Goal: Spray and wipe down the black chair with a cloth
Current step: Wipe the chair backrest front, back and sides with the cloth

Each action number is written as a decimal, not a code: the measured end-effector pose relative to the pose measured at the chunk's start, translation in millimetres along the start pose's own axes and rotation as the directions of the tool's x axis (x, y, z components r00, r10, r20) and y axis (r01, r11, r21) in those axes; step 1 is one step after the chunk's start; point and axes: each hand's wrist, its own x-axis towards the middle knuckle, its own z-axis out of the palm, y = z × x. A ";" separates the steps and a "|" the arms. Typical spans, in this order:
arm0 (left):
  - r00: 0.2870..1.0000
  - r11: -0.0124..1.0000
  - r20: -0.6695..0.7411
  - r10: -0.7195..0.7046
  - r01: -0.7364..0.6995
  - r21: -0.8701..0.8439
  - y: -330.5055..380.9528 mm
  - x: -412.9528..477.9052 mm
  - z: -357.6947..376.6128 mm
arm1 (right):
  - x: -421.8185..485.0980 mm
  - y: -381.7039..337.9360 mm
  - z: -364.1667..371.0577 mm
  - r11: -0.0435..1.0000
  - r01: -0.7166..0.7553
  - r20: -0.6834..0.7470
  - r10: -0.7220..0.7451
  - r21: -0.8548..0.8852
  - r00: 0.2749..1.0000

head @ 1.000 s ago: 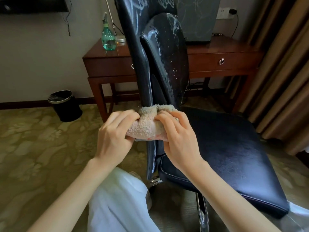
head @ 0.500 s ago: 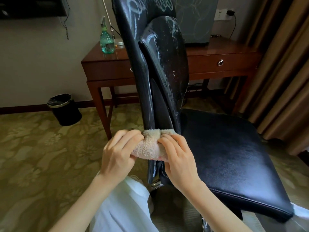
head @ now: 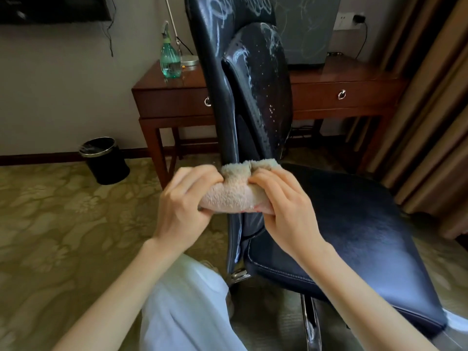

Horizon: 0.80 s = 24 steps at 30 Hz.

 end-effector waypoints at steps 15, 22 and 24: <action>0.992 0.995 0.071 -0.100 0.098 0.030 13.0 -66.0 37.3 | -78.6 13.6 41.7 0.997 -0.080 0.060 0.081 -0.015 0.995; 0.997 0.995 -0.060 -0.049 0.054 0.089 14.6 2.1 -2.5 | -6.3 -1.5 7.3 0.999 -0.031 -0.158 0.028 -0.019 0.987; 0.998 0.992 -0.049 -0.033 0.039 0.120 14.9 3.2 -4.6 | -10.7 -2.7 12.0 0.998 -0.030 -0.155 0.021 -0.053 0.988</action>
